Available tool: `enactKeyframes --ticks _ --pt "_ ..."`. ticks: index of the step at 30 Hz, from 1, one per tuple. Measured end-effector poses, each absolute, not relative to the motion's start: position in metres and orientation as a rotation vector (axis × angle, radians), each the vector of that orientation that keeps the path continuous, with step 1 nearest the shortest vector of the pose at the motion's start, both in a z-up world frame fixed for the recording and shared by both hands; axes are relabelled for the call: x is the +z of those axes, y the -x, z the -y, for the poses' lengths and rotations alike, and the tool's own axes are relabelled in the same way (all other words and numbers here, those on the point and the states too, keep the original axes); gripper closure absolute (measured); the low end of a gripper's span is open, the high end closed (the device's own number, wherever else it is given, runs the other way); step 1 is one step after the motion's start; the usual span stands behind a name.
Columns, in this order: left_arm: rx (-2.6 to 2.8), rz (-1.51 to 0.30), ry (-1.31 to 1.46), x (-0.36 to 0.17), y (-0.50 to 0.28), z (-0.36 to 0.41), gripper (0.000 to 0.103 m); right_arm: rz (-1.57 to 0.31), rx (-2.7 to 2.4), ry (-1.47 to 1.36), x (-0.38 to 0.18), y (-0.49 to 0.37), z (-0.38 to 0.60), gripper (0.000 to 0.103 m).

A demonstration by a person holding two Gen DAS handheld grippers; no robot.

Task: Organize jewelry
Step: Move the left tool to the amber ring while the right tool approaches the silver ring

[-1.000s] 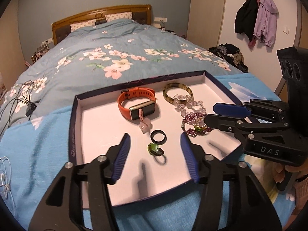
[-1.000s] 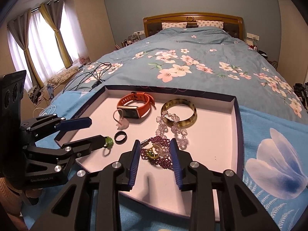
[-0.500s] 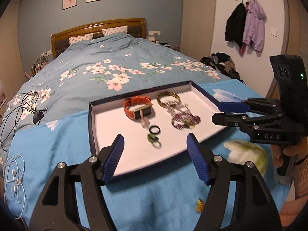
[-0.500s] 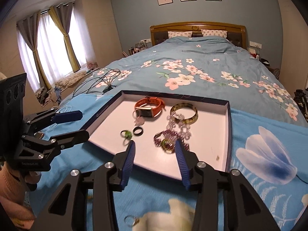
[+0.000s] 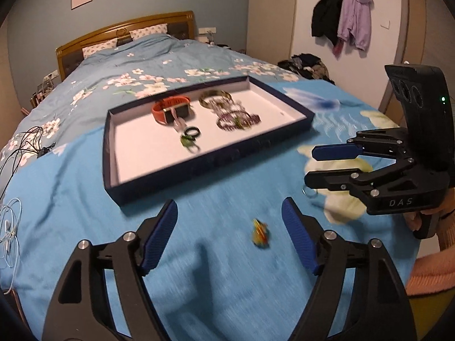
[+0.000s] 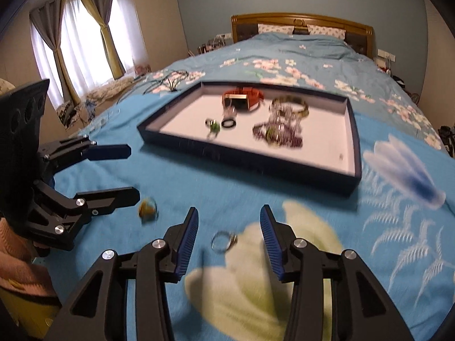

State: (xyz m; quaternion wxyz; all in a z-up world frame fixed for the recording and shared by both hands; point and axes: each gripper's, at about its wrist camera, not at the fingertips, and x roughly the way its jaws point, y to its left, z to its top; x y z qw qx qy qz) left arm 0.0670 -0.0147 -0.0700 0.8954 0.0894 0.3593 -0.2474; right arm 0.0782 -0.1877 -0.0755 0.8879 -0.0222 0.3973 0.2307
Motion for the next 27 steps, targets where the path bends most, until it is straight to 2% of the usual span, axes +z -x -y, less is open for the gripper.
enactKeyframes --ticks 9,18,23,27 --pt "-0.538 -0.790 -0.163 -0.078 -0.066 0.021 0.031 -0.872 0.478 0.082 -0.083 -0.070 0.177 0.060" --pt "-0.558 -0.832 -0.137 -0.084 -0.072 0.025 0.047 -0.894 0.469 0.081 -0.088 -0.072 0.175 0.061" --pt "-0.573 -0.862 -0.125 -0.089 -0.075 0.028 0.058 -0.894 0.450 0.088 -0.088 -0.072 0.175 0.069" --pt "-0.573 -0.881 -0.116 -0.093 -0.077 0.028 0.060 -0.897 0.435 0.077 -0.088 -0.074 0.177 0.075"
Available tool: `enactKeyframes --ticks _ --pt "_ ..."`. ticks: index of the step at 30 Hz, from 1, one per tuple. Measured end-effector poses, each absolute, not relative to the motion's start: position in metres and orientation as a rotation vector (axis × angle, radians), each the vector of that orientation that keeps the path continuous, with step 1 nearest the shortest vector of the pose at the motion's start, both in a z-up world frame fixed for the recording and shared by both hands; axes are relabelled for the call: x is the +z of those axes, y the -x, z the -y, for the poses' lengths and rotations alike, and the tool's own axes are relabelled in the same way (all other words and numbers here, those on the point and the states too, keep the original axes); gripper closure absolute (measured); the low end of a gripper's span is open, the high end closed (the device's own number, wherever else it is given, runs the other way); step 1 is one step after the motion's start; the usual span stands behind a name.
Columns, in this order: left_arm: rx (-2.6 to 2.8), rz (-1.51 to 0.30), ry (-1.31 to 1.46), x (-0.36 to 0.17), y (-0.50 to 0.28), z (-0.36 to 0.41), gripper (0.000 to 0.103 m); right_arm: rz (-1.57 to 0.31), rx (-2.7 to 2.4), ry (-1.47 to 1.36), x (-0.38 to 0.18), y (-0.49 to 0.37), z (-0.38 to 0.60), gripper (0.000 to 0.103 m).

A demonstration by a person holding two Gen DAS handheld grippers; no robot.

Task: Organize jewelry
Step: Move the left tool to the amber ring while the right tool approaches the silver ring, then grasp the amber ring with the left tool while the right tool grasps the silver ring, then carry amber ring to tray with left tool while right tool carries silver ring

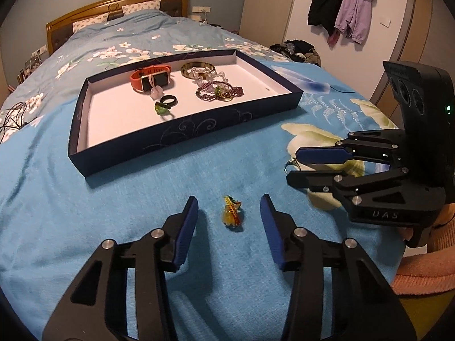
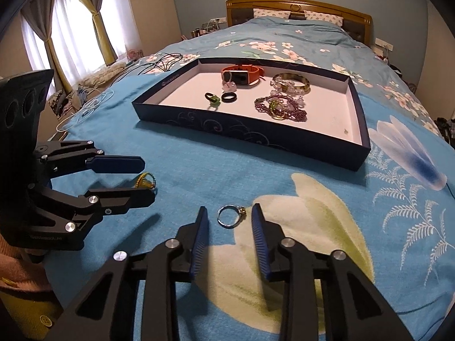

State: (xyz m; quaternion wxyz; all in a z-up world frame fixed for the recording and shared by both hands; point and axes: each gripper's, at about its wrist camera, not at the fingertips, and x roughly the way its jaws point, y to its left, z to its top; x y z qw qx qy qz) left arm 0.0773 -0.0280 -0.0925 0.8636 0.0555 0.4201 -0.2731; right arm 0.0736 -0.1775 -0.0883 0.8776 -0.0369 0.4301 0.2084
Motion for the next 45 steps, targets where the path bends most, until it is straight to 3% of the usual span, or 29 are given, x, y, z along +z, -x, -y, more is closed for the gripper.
enactKeyframes --ticks 20,45 --pt "-0.542 -0.911 -0.077 -0.098 -0.085 0.026 0.088 -0.889 0.413 0.121 -0.088 -0.072 0.170 0.085" --pt "-0.512 -0.868 -0.066 -0.089 -0.080 0.022 0.090 -0.796 0.452 0.054 -0.069 -0.066 0.179 0.085"
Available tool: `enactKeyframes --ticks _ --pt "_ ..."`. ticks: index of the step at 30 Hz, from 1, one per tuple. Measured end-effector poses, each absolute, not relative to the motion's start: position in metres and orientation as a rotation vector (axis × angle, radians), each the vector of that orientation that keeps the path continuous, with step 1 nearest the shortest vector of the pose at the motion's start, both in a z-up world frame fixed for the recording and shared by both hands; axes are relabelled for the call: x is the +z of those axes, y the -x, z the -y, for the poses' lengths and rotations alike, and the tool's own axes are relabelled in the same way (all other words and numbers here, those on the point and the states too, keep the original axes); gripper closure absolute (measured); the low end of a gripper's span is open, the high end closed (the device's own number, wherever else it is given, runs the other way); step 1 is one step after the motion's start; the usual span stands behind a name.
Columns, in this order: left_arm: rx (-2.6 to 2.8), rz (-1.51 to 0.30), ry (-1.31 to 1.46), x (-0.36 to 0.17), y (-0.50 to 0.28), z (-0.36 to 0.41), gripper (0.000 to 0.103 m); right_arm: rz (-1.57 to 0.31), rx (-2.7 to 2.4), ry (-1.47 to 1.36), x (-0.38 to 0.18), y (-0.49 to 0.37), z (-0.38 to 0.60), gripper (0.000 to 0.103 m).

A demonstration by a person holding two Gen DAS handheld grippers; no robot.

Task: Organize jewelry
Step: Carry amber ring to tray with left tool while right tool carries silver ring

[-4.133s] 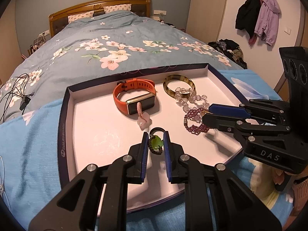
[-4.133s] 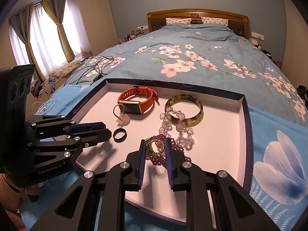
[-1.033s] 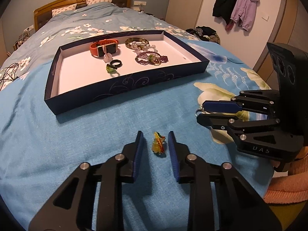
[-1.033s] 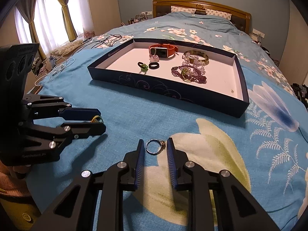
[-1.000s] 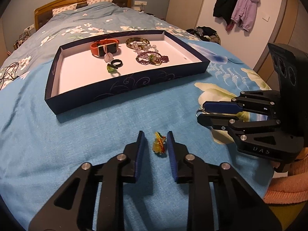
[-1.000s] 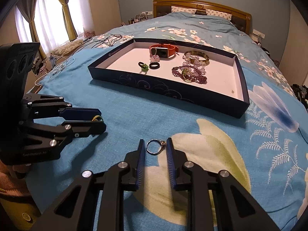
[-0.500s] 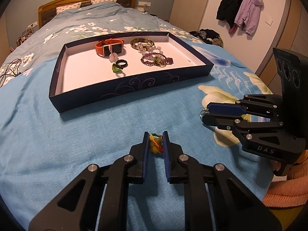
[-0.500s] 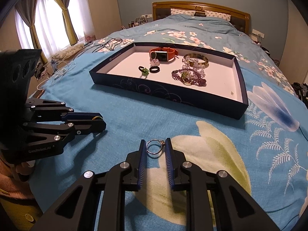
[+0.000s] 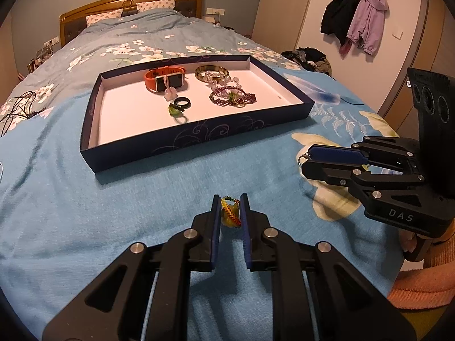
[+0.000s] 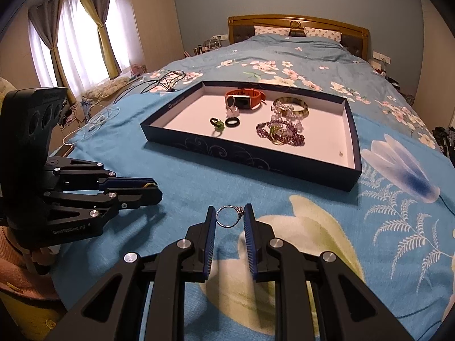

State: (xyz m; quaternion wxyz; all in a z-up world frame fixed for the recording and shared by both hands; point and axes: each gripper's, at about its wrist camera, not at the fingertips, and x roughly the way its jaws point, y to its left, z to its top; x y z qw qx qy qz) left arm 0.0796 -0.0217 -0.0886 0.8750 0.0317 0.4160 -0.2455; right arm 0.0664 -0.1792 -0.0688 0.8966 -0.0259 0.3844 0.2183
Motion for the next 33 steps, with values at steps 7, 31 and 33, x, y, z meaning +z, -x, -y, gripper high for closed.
enactKeyframes --ticks 7,31,33 --pt "-0.508 -0.841 -0.060 -0.080 -0.078 0.019 0.090 -0.764 0.457 0.044 -0.060 -0.066 0.180 0.085" --pt "-0.497 -0.769 -0.058 -0.056 -0.080 0.019 0.090 -0.702 0.458 0.039 -0.044 -0.072 0.181 0.085" --pt "-0.496 -0.765 -0.058 -0.054 -0.081 0.018 0.090 -0.697 0.459 0.038 -0.043 -0.073 0.182 0.085"
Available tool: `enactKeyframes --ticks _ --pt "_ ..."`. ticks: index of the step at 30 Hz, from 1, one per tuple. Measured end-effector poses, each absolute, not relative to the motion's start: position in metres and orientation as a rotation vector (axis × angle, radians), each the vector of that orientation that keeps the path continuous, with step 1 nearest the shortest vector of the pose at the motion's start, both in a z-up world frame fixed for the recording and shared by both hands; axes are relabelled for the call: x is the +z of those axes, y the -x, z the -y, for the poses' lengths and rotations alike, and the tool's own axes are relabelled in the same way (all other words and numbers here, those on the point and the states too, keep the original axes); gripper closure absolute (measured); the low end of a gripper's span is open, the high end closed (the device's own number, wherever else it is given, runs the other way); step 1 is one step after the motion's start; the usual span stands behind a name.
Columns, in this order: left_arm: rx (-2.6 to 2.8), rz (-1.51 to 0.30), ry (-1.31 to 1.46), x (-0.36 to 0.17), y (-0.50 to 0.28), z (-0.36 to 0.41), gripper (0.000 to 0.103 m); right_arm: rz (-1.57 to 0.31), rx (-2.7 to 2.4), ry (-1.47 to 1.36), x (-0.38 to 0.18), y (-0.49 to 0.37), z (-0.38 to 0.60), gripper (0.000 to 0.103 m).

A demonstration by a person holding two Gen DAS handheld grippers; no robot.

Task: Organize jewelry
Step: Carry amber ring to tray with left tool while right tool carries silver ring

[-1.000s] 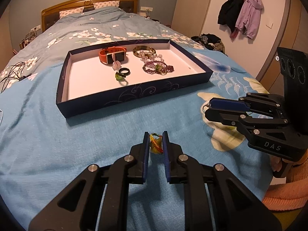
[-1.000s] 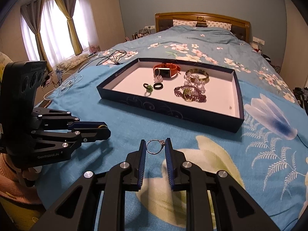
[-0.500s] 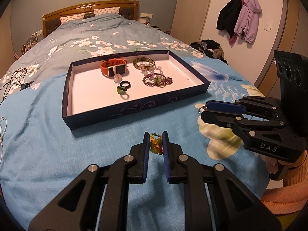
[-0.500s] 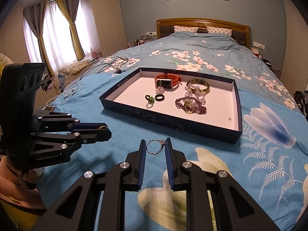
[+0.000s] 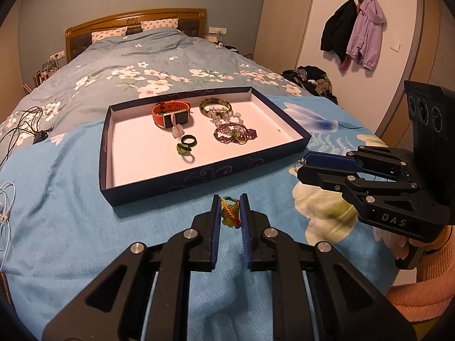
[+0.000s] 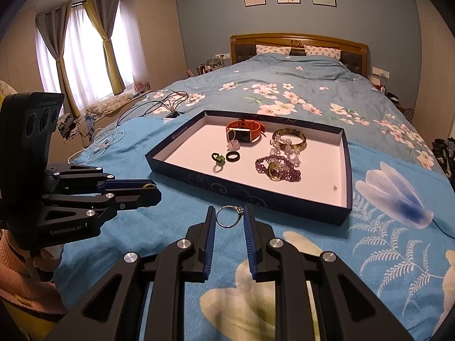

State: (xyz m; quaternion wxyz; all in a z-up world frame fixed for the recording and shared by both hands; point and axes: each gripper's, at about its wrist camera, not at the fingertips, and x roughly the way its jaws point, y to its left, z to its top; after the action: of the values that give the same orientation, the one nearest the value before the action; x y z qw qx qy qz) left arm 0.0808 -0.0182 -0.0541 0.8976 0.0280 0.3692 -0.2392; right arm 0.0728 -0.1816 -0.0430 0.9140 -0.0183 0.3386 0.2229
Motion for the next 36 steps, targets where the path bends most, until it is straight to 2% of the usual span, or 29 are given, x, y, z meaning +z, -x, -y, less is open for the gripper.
enactKeyframes --ticks 36 --pt "-0.473 -0.686 -0.070 -0.027 -0.094 0.018 0.090 -0.626 0.449 0.029 -0.022 -0.092 0.188 0.085"
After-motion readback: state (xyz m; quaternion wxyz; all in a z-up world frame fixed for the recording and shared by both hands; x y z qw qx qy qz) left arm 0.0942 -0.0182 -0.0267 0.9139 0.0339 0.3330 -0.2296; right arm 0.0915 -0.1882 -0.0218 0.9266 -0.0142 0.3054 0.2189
